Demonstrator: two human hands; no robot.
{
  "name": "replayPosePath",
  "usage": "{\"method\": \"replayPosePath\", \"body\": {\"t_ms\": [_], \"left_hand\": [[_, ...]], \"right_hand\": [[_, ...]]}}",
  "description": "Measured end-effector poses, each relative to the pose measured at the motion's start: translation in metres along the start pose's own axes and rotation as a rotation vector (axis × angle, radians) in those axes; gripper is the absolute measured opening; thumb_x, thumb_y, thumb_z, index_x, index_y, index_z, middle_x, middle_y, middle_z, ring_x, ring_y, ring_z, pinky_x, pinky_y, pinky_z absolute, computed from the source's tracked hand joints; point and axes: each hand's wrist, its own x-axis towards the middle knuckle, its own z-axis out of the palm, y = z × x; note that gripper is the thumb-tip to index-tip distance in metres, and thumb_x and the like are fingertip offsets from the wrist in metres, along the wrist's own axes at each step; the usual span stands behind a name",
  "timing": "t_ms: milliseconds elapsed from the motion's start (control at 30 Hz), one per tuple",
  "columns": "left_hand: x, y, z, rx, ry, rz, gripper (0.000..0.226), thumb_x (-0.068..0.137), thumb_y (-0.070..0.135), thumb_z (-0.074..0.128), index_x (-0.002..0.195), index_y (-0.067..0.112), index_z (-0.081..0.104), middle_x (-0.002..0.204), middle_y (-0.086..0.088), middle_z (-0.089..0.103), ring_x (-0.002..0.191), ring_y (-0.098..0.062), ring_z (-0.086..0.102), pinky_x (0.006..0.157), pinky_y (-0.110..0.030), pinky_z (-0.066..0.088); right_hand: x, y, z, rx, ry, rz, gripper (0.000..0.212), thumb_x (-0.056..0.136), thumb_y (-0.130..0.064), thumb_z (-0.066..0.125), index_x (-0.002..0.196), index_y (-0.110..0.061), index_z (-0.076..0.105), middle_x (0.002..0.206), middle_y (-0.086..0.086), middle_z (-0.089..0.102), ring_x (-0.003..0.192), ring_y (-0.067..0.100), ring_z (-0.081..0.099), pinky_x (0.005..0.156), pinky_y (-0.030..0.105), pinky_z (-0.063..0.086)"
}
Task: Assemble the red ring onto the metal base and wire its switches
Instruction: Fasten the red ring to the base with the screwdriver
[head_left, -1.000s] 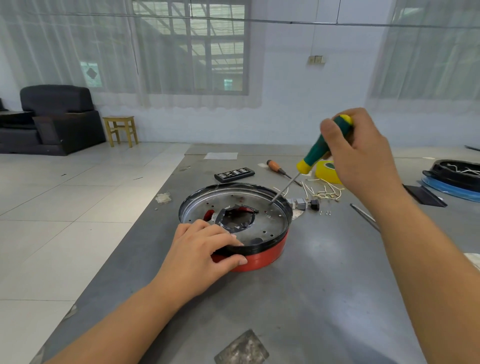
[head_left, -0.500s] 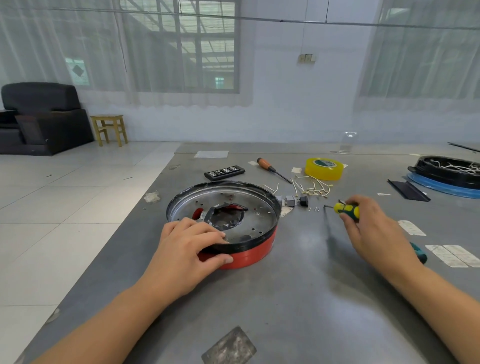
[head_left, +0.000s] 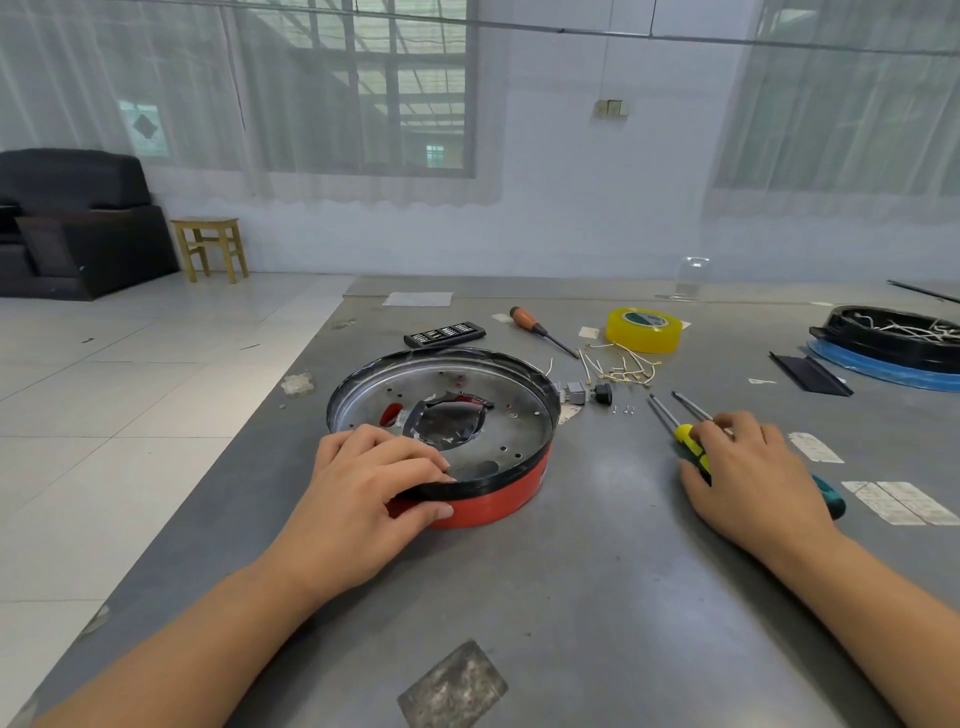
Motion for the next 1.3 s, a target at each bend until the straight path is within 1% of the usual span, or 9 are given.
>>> {"method": "replayPosePath", "body": {"t_ms": [133, 300, 433, 567, 667, 833, 1033, 1167, 1300], "left_hand": [[-0.001, 0.002, -0.001, 0.026, 0.04, 0.057, 0.03, 0.092, 0.06, 0.057, 0.102, 0.041, 0.077, 0.117, 0.032, 0.065, 0.108, -0.007, 0.054, 0.1, -0.033, 0.028], [-0.001, -0.001, -0.001, 0.12, 0.104, 0.225, 0.025, 0.097, 0.052, 0.058, 0.105, 0.041, 0.079, 0.121, 0.027, 0.069, 0.111, -0.012, 0.055, 0.1, -0.038, 0.033], [0.001, -0.008, -0.002, 0.219, 0.112, 0.347, 0.028, 0.102, 0.049, 0.054, 0.109, 0.039, 0.08, 0.127, 0.021, 0.07, 0.115, -0.019, 0.055, 0.101, -0.04, 0.037], [0.003, -0.016, -0.005, 0.267, 0.14, 0.373, 0.026, 0.102, 0.048, 0.056, 0.108, 0.038, 0.08, 0.136, 0.016, 0.068, 0.129, -0.028, 0.054, 0.111, -0.045, 0.035], [0.005, -0.015, -0.003, 0.221, 0.237, 0.201, 0.019, 0.091, 0.043, 0.074, 0.107, 0.038, 0.08, 0.157, 0.005, 0.052, 0.146, -0.038, 0.039, 0.12, -0.053, 0.028], [0.01, 0.009, 0.009, -0.343, 0.325, -0.432, 0.107, 0.076, 0.031, 0.093, 0.156, 0.057, 0.025, 0.174, 0.014, 0.003, 0.161, -0.021, 0.01, 0.127, -0.049, 0.019], [0.036, 0.052, 0.039, -1.503, 0.217, -0.75, 0.1, 0.077, 0.019, 0.087, 0.152, 0.051, 0.028, 0.144, -0.003, 0.065, 0.126, -0.019, 0.068, 0.111, -0.043, 0.049], [0.066, 0.053, 0.056, -1.561, 0.336, -0.875, 0.056, 0.099, 0.01, 0.068, 0.148, 0.023, 0.045, 0.125, -0.012, 0.075, 0.111, -0.032, 0.075, 0.094, -0.05, 0.062], [0.074, 0.04, 0.061, -1.469, 0.435, -0.909, 0.055, 0.101, -0.002, 0.06, 0.144, 0.028, 0.044, 0.127, -0.005, 0.074, 0.11, -0.03, 0.075, 0.079, -0.053, 0.065]], "right_hand": [[-0.007, -0.028, -0.002, 0.319, 0.19, -0.127, 0.046, 0.098, -0.055, 0.046, 0.12, -0.019, 0.066, 0.128, 0.003, 0.059, 0.119, 0.024, 0.053, 0.101, 0.04, 0.046], [-0.008, -0.094, 0.0, 1.142, -0.097, 0.127, 0.071, 0.081, -0.086, 0.031, 0.115, -0.032, 0.064, 0.105, -0.014, 0.07, 0.094, 0.009, 0.071, 0.089, 0.033, 0.055], [0.014, -0.123, 0.0, 1.792, -0.44, 0.221, 0.041, 0.101, -0.053, 0.051, 0.122, -0.022, 0.067, 0.113, 0.001, 0.077, 0.098, 0.021, 0.076, 0.089, 0.04, 0.061], [0.025, -0.132, 0.0, 1.862, -0.526, 0.268, 0.019, 0.1, -0.022, 0.055, 0.113, -0.011, 0.064, 0.091, 0.004, 0.075, 0.073, 0.019, 0.074, 0.082, 0.045, 0.062], [0.029, -0.137, 0.0, 1.844, -0.489, 0.321, 0.018, 0.098, -0.013, 0.05, 0.112, -0.01, 0.062, 0.087, 0.007, 0.07, 0.072, 0.022, 0.07, 0.087, 0.05, 0.06], [0.027, -0.144, 0.001, 1.955, -0.352, 0.413, 0.017, 0.097, -0.009, 0.048, 0.108, -0.016, 0.06, 0.079, 0.0, 0.075, 0.07, 0.016, 0.072, 0.079, 0.042, 0.063], [0.009, -0.179, 0.002, 2.257, -0.336, 0.387, 0.037, 0.097, 0.0, 0.049, 0.13, -0.013, 0.054, 0.108, 0.013, 0.073, 0.096, 0.025, 0.07, 0.088, 0.041, 0.059], [0.003, -0.197, 0.003, 2.279, -0.286, 0.351, 0.039, 0.096, 0.002, 0.054, 0.127, -0.021, 0.048, 0.118, 0.012, 0.073, 0.098, 0.02, 0.072, 0.08, 0.03, 0.058], [0.017, -0.175, 0.002, 2.173, -0.312, 0.344, 0.026, 0.102, -0.023, 0.058, 0.128, -0.018, 0.055, 0.115, 0.004, 0.075, 0.094, 0.017, 0.074, 0.087, 0.036, 0.061]]}}
